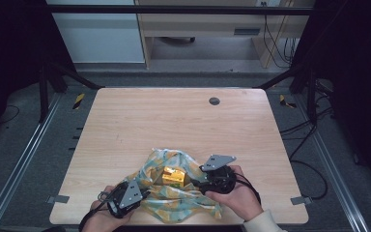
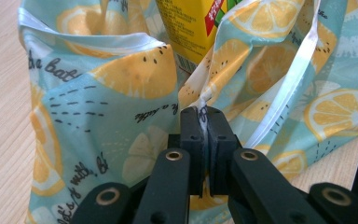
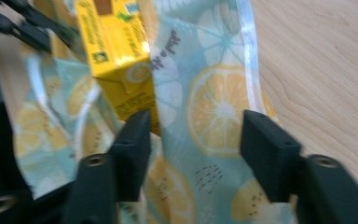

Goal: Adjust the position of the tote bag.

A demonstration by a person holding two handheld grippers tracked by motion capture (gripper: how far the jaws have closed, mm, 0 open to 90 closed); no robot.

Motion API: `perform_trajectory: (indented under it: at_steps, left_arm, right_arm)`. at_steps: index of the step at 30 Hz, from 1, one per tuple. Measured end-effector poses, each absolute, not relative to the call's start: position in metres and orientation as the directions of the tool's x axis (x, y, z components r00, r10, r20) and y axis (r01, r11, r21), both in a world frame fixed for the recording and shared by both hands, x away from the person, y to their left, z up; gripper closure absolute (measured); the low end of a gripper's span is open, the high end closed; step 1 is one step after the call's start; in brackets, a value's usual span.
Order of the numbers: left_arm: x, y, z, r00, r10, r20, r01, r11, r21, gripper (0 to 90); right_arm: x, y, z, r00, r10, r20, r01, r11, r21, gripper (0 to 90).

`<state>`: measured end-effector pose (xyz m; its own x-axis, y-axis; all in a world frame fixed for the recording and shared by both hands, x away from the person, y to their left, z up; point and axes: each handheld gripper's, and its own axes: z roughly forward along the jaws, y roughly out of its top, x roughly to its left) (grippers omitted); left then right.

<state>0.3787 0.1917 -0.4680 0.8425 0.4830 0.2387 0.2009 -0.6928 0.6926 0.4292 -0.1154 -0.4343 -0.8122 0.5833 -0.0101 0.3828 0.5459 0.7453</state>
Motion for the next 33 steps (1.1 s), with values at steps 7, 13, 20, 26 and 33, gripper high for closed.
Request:
perform_trajectory:
  at_steps: [7,13,20,26,33]
  left_arm:
    - [0.379,0.190,-0.468,0.845,0.476,0.244,0.194,-0.699,0.688,87.9]
    - [0.382,0.188,-0.474,0.849,0.463,0.256,0.202,-0.731,0.652,88.3]
    - [0.383,0.188,-0.478,0.854,0.453,0.255,0.212,-0.751,0.625,88.3]
    - [0.383,0.188,-0.479,0.856,0.451,0.253,0.217,-0.757,0.616,88.4]
    - [0.384,0.188,-0.480,0.861,0.444,0.249,0.225,-0.770,0.597,89.4]
  right_arm:
    - [0.450,-0.111,-0.431,-0.802,0.597,0.021,0.392,0.499,0.773,88.3]
    - [0.477,-0.109,-0.436,-0.772,0.630,0.083,0.445,0.442,0.779,90.0]
    - [0.507,-0.114,-0.453,-0.721,0.683,0.119,0.521,0.420,0.743,90.0]
    - [0.526,-0.121,-0.465,-0.683,0.718,0.133,0.561,0.399,0.726,90.0]
    - [0.542,-0.129,-0.473,-0.649,0.752,0.114,0.574,0.386,0.722,90.0]
